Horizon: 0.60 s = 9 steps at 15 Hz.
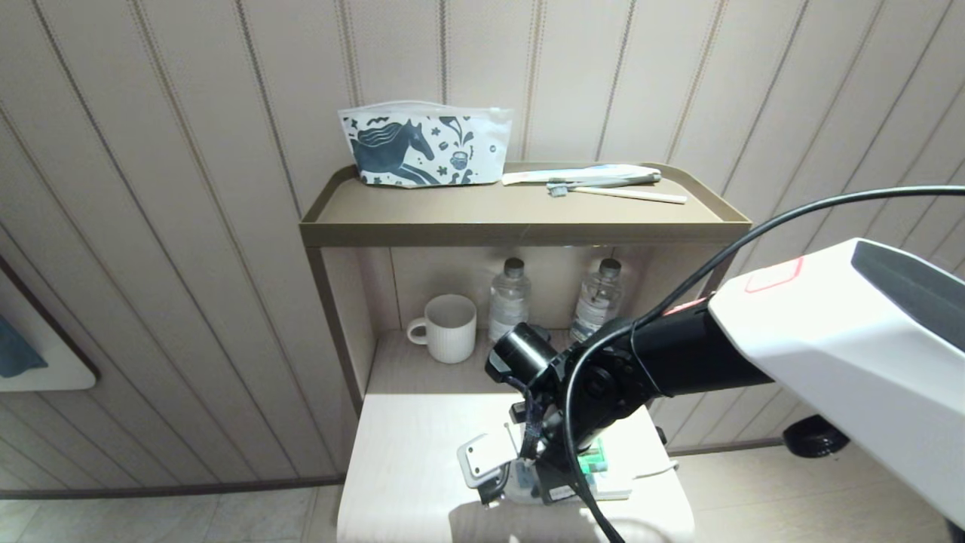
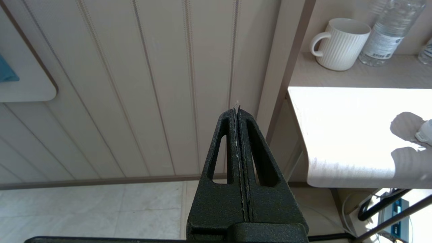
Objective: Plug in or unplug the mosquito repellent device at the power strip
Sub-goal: Insert the plug into the socket
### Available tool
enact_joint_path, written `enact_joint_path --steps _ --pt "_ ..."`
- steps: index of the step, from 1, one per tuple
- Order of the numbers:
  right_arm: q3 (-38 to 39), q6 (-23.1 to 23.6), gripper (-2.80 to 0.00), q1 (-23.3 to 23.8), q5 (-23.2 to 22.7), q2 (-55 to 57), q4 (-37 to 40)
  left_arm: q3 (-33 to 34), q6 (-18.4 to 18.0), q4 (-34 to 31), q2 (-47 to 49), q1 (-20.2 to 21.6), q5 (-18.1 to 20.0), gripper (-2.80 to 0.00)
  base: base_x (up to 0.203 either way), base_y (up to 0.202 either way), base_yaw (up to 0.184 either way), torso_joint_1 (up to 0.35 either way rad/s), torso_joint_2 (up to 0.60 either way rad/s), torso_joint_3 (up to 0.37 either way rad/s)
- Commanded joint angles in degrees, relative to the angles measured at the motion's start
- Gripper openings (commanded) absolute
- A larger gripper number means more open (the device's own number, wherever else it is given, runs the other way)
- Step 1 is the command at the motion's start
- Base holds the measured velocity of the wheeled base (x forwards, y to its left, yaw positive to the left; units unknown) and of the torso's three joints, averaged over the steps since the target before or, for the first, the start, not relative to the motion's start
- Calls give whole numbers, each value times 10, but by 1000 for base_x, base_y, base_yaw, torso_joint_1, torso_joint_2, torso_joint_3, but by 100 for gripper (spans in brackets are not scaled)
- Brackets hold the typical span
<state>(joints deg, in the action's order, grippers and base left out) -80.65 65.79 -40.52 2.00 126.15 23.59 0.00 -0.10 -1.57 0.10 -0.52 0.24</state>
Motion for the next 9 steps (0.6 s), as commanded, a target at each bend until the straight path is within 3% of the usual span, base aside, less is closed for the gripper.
enact_joint_path --steps 1,6,9 --pt "3 2 -280 4 -1 -14 4 0 0 0 1 0 0 -280 0 0 0 0 0 0" --pt "33 -8 -280 25 -20 -38 -5 0 0 0 1 0 0 -280 0 0 0 0 0 0" --pt "62 -11 -280 25 -25 -30 -62 0 0 0 1 0 0 -280 0 0 0 0 0 0"
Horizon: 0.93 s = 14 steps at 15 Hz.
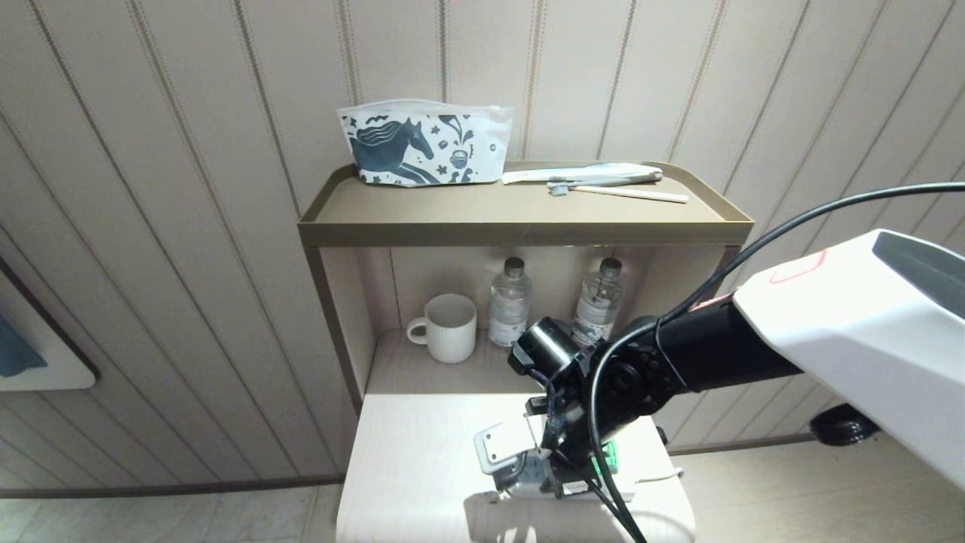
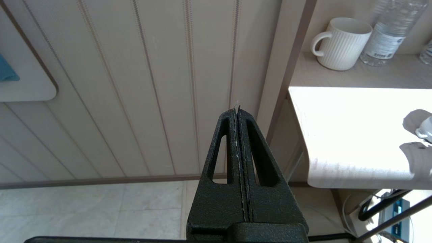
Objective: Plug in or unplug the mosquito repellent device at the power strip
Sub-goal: Insert the plug into the socket
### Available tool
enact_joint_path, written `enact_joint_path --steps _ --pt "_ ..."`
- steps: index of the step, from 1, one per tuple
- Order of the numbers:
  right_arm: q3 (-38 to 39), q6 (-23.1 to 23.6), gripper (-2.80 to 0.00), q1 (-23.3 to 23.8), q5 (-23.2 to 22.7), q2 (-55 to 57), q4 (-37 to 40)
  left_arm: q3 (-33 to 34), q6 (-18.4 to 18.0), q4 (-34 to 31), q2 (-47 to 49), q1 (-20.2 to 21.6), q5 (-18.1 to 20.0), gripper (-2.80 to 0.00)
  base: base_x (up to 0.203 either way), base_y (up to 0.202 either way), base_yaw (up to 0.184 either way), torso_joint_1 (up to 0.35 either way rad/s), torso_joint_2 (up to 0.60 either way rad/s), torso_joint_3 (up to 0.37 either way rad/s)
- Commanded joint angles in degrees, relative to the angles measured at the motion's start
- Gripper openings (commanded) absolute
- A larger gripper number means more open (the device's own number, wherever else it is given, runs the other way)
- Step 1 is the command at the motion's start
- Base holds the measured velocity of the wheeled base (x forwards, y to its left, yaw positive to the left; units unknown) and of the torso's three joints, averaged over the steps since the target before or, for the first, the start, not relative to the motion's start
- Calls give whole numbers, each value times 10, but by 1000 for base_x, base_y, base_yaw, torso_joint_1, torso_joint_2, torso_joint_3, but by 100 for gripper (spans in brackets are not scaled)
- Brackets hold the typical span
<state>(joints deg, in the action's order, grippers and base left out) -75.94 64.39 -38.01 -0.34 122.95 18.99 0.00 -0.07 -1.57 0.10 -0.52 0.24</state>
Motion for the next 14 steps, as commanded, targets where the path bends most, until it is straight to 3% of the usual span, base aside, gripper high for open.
enact_joint_path --steps 1,7,14 --pt "18 2 -280 0 -2 5 -23 0 0 0 1 0 0 -280 0 0 0 0 0 0" --pt "14 -28 -280 4 -25 -16 -25 0 0 0 1 0 0 -280 0 0 0 0 0 0" --pt "21 -31 -280 17 -46 -46 -26 0 0 0 1 0 0 -280 0 0 0 0 0 0"
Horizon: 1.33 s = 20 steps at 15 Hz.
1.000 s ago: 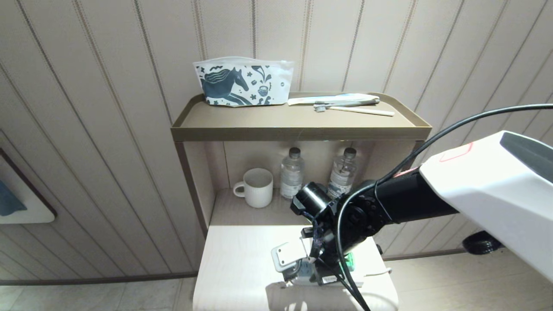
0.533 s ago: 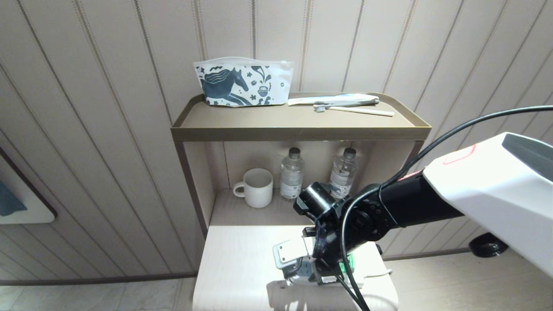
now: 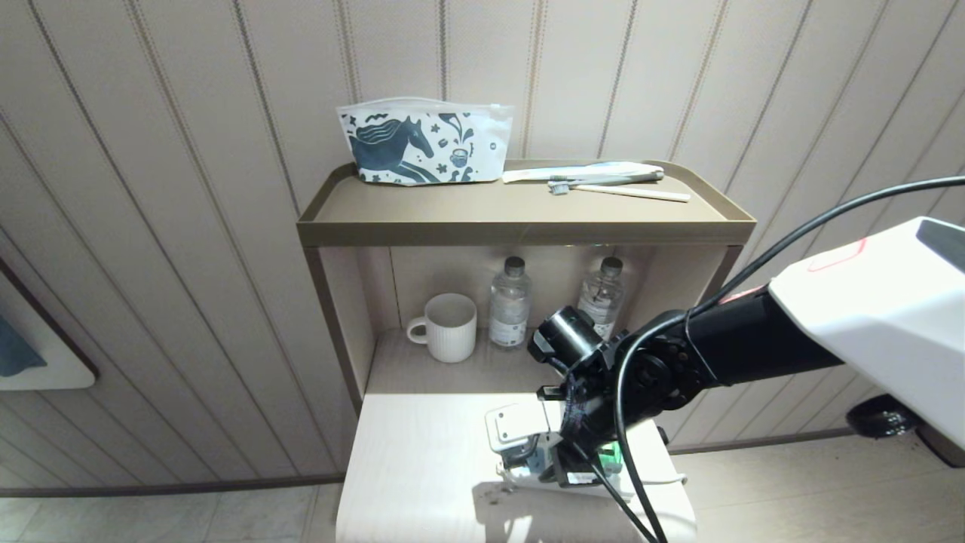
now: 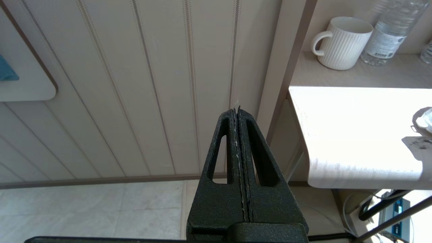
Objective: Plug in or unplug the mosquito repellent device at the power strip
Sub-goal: Insert the plug into the socket
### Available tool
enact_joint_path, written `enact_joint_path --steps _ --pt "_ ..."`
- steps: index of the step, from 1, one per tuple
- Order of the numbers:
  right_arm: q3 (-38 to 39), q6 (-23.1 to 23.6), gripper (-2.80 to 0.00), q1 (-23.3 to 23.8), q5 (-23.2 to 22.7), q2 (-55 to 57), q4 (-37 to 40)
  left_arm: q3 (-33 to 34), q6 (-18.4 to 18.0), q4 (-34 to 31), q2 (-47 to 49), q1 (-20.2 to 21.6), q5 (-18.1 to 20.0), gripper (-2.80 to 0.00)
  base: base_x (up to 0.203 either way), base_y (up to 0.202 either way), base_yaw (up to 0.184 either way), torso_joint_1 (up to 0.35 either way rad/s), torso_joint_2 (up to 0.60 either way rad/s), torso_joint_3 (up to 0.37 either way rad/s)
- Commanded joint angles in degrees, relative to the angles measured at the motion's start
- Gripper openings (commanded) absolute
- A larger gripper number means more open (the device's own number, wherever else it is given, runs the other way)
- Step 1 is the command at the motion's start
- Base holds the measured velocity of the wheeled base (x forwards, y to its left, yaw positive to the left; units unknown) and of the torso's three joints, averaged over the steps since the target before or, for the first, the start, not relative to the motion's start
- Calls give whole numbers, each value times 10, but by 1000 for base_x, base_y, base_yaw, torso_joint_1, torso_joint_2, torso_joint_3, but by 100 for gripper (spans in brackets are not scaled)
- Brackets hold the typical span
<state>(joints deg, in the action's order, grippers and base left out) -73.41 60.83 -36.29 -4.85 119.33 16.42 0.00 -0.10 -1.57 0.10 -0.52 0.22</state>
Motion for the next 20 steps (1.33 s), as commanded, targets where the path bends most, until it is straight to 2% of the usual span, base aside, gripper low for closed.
enact_joint_path --steps 1,11,13,15,20 --pt "-7 8 -280 -1 -1 -9 0 -1 0 0 1 0 0 -280 0 0 0 0 0 0" --pt "7 28 -280 -3 5 -4 6 0 0 0 1 0 0 -280 0 0 0 0 0 0" --pt "10 33 -280 -9 23 -7 17 0 0 0 1 0 0 -280 0 0 0 0 0 0" --pt "9 39 -280 -11 62 -6 22 0 0 0 1 0 0 -280 0 0 0 0 0 0" --pt "10 46 -280 -11 73 -6 23 0 0 0 1 0 0 -280 0 0 0 0 0 0"
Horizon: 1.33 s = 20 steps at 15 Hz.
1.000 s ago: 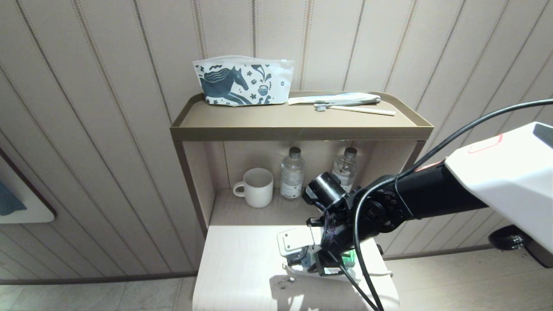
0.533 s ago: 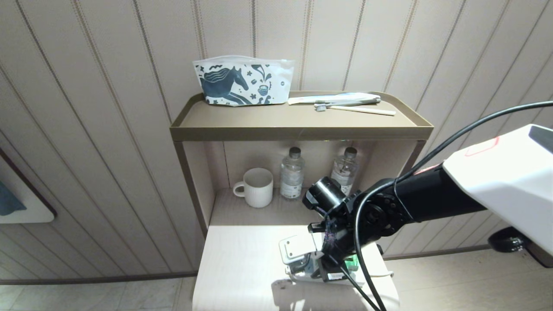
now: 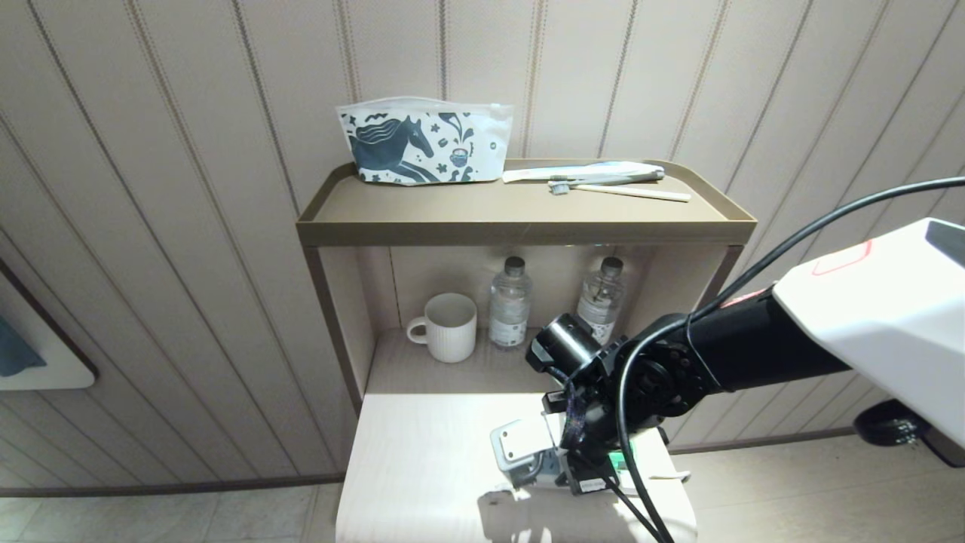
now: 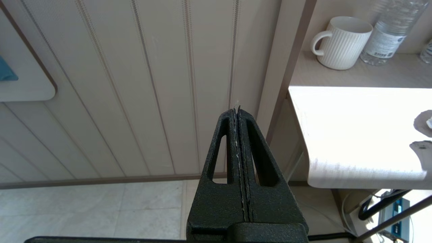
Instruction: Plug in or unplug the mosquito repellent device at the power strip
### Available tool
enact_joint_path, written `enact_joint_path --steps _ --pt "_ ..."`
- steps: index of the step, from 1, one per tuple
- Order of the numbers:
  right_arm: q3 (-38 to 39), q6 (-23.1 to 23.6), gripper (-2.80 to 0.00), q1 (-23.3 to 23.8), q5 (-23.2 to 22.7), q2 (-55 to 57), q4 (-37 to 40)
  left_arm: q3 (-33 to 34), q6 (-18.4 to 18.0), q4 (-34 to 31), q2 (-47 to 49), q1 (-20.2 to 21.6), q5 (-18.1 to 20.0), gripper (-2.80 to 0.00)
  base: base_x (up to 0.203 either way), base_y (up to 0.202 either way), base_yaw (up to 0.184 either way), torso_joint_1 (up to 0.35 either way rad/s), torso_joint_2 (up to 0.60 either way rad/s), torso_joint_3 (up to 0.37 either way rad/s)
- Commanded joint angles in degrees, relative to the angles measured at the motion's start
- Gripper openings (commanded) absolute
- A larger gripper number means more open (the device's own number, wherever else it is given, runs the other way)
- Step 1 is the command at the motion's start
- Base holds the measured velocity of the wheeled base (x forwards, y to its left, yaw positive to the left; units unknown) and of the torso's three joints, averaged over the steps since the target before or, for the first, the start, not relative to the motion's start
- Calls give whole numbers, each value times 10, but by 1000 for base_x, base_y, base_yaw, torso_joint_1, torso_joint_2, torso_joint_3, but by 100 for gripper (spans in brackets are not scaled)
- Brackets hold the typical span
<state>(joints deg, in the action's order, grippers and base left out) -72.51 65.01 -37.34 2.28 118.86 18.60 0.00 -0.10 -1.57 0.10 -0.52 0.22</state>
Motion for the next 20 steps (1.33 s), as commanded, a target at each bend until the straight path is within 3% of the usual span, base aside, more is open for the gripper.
enact_joint_path --steps 1,3,4,12,20 --pt "0 4 -280 0 3 0 1 0 0 0 1 0 0 -280 0 0 0 0 0 0" --pt "-1 4 -280 0 4 1 1 0 0 0 1 0 0 -280 0 0 0 0 0 0" --pt "-1 3 0 0 6 1 1 0 0 0 1 0 0 -280 0 0 0 0 0 0" --pt "-6 2 0 1 8 -12 -4 0 0 0 1 0 0 -280 0 0 0 0 0 0" --pt "-35 -24 0 -28 6 -124 -4 0 0 0 1 0 0 -280 0 0 0 0 0 0"
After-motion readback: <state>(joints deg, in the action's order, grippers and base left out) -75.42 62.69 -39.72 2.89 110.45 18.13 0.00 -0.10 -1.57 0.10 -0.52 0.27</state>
